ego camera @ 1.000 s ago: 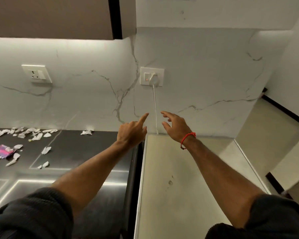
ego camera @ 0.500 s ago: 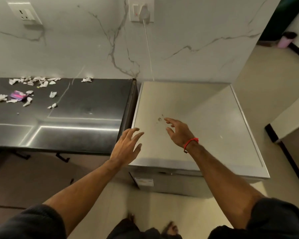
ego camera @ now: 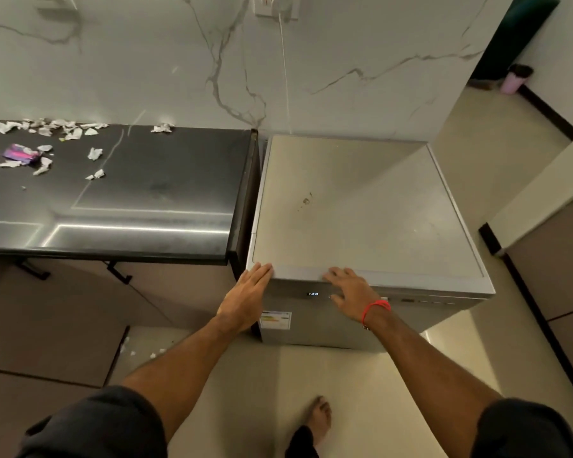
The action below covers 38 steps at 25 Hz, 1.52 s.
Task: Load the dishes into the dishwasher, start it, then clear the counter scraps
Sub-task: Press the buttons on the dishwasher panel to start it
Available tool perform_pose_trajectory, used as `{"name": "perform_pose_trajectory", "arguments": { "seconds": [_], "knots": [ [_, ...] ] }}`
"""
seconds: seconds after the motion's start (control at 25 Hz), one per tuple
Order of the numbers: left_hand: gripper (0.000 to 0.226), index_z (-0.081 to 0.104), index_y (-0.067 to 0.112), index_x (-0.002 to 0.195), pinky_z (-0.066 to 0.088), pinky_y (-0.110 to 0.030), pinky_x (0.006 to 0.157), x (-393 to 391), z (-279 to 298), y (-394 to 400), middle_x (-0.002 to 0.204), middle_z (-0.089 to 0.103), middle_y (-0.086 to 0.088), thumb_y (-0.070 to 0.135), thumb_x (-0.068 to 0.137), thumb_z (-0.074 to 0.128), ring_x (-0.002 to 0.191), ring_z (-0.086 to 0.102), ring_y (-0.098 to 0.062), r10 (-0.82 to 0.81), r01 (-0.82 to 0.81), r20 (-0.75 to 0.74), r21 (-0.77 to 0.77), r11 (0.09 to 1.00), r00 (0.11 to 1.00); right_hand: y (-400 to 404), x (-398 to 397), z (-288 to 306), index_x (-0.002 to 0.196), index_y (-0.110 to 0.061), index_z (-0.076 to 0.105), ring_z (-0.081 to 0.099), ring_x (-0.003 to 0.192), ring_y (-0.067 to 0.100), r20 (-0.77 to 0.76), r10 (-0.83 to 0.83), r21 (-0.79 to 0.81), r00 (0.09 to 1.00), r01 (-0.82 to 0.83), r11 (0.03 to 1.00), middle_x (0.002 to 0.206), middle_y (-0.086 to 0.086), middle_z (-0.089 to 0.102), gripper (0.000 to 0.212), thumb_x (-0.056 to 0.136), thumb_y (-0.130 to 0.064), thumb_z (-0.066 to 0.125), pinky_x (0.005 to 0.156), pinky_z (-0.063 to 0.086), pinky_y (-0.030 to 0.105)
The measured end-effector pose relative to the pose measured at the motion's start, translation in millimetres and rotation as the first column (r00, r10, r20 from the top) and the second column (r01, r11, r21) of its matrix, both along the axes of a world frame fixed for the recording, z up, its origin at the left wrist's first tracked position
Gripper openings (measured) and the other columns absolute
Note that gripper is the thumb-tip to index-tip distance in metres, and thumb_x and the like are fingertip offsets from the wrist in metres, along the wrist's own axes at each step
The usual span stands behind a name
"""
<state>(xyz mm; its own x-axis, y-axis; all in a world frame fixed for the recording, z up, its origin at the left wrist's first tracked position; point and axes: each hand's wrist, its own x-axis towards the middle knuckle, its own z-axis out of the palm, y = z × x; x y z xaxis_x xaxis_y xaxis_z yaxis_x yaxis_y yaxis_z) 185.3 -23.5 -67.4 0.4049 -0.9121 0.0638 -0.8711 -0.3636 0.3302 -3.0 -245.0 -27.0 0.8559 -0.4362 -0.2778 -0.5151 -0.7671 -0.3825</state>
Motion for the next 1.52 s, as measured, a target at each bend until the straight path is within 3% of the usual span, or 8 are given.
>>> {"name": "perform_pose_trajectory", "arguments": {
  "seconds": [0.08, 0.24, 0.44, 0.56, 0.84, 1.08, 1.24, 1.52],
  "knots": [
    [0.082, 0.024, 0.011, 0.16, 0.011, -0.043, 0.128, -2.0, -9.3, 0.2, 0.168, 0.019, -0.002, -0.011, 0.087, 0.054, 0.156, 0.005, -0.021, 0.017, -0.015, 0.017, -0.081, 0.997, 1.0, 13.8, -5.4, -14.6, 0.155, -0.033, 0.024, 0.004, 0.153, 0.026, -0.045, -0.018, -0.091, 0.999, 0.013, 0.996, 0.165, -0.006, 0.009, 0.067, 0.095, -0.023, 0.054, 0.122, 0.006, 0.045],
    [0.084, 0.033, 0.007, 0.156, 0.008, -0.042, 0.127, -7.5, -36.7, 0.4, 0.165, 0.027, -0.005, -0.012, 0.081, 0.065, 0.156, 0.013, -0.026, 0.048, -0.023, 0.093, -0.248, 0.968, 0.995, 49.9, 8.7, -39.1, 0.157, -0.037, 0.008, -0.004, 0.151, 0.034, 0.003, -0.165, -0.318, 0.986, 0.157, 0.935, 0.165, 0.0, 0.003, 0.09, 0.085, -0.065, 0.057, 0.118, -0.006, 0.056],
    [0.08, 0.04, 0.006, 0.153, 0.021, -0.049, 0.125, 7.6, -71.3, -4.9, 0.163, 0.034, -0.006, -0.003, 0.082, 0.076, 0.153, 0.025, -0.028, 0.057, 0.05, 0.234, -0.428, 0.902, 0.97, 56.4, 47.6, -87.4, 0.143, -0.035, 0.037, 0.017, 0.14, 0.041, 0.275, -0.309, -0.456, 0.91, 0.406, 0.792, 0.145, 0.011, 0.025, 0.08, 0.077, -0.073, 0.06, 0.109, 0.008, 0.075],
    [0.075, 0.045, 0.006, 0.15, 0.025, -0.051, 0.123, 16.6, -88.8, -13.2, 0.158, 0.042, -0.008, 0.002, 0.083, 0.078, 0.149, 0.033, -0.028, 0.106, 0.083, 0.33, -0.508, 0.857, 0.938, 40.8, 45.0, -108.8, 0.142, -0.036, 0.035, 0.018, 0.137, 0.037, 0.367, -0.213, -0.565, 0.906, 0.398, 0.723, 0.142, 0.008, 0.021, 0.083, 0.072, -0.071, 0.064, 0.106, 0.012, 0.074],
    [0.079, 0.04, 0.012, 0.151, 0.021, -0.049, 0.125, 24.1, -109.3, -20.2, 0.156, 0.044, -0.007, 0.002, 0.082, 0.077, 0.147, 0.033, -0.027, 0.197, 0.091, 0.424, -0.571, 0.816, 0.884, 24.9, 36.0, -115.8, 0.144, -0.039, 0.027, 0.015, 0.13, 0.031, 0.407, -0.065, -0.615, 0.911, 0.326, 0.718, 0.138, 0.004, 0.015, 0.084, 0.075, -0.073, 0.061, 0.106, 0.016, 0.062],
    [0.078, 0.04, 0.016, 0.149, 0.021, -0.047, 0.125, 25.3, -115.4, -25.0, 0.153, 0.047, -0.006, 0.025, 0.082, 0.079, 0.144, 0.035, -0.025, 0.235, 0.097, 0.473, -0.577, 0.811, 0.849, 2.9, 10.4, -114.8, 0.144, -0.044, 0.023, 0.019, 0.128, 0.026, 0.427, 0.12, -0.69, 0.896, 0.238, 0.683, 0.143, -0.002, 0.029, 0.089, 0.072, -0.061, 0.071, 0.1, 0.018, 0.047],
    [0.079, 0.046, 0.014, 0.147, 0.026, -0.051, 0.122, 18.0, -113.1, -26.1, 0.151, 0.049, -0.004, 0.026, 0.077, 0.08, 0.142, 0.037, -0.026, 0.281, 0.036, 0.455, -0.573, 0.819, 0.845, 2.7, 1.6, -117.8, 0.146, -0.041, 0.023, 0.023, 0.134, 0.025, 0.436, 0.145, -0.691, 0.888, 0.227, 0.686, 0.148, -0.003, 0.03, 0.1, 0.062, -0.041, 0.077, 0.105, 0.019, 0.048],
    [0.081, 0.041, 0.012, 0.15, 0.018, -0.053, 0.124, 10.5, -111.4, -24.4, 0.154, 0.044, -0.005, 0.025, 0.079, 0.078, 0.145, 0.031, -0.027, 0.269, 0.011, 0.424, -0.551, 0.834, 0.865, 7.8, 7.8, -124.2, 0.145, -0.04, 0.023, 0.021, 0.135, 0.027, 0.488, 0.116, -0.653, 0.865, 0.274, 0.706, 0.147, 0.001, 0.03, 0.103, 0.061, -0.056, 0.08, 0.11, 0.016, 0.049]
  ]
}}
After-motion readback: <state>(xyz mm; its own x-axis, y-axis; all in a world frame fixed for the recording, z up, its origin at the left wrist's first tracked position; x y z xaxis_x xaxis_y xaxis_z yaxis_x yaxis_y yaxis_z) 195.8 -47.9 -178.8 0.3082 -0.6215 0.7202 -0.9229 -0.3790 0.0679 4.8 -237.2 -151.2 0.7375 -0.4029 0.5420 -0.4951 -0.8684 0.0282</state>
